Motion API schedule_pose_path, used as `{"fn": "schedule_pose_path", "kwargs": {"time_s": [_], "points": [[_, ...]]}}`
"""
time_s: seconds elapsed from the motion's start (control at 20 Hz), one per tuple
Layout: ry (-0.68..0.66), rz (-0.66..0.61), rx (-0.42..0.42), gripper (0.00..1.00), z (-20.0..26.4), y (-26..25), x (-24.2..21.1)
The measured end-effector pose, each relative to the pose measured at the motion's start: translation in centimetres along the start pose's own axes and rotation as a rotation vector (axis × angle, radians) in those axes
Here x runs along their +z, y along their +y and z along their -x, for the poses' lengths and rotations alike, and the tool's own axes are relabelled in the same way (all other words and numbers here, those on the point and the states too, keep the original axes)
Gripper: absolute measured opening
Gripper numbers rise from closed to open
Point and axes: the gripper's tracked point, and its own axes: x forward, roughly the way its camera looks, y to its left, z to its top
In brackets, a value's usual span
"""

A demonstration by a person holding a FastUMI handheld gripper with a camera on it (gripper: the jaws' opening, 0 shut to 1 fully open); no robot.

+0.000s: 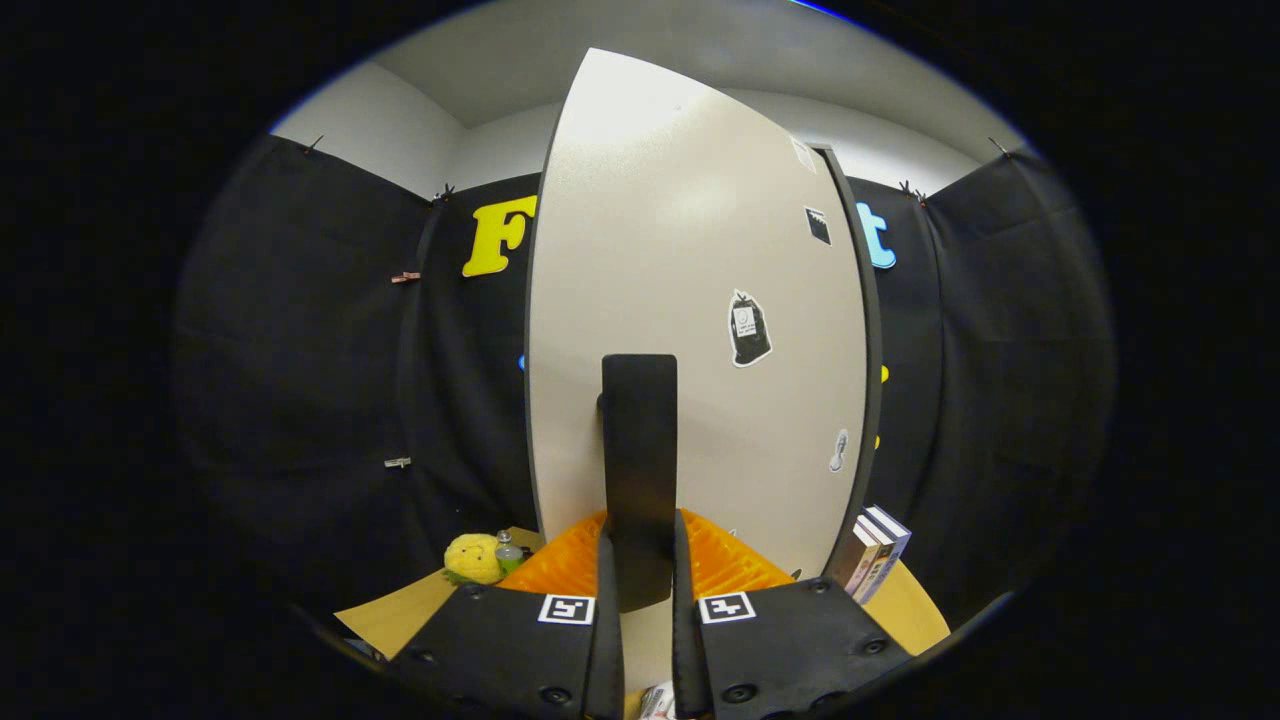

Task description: Open the shoe cabinet door, grab the shoes and put them into the shoe cabinet, then close the shoe cabinet door.

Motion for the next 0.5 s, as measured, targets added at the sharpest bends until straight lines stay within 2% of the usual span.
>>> {"fn": "schedule_pose_path", "kwargs": {"time_s": [0.5], "points": [[-0.007,0.008,-0.094,0.22,5.0,-7.1,0.5]]}}
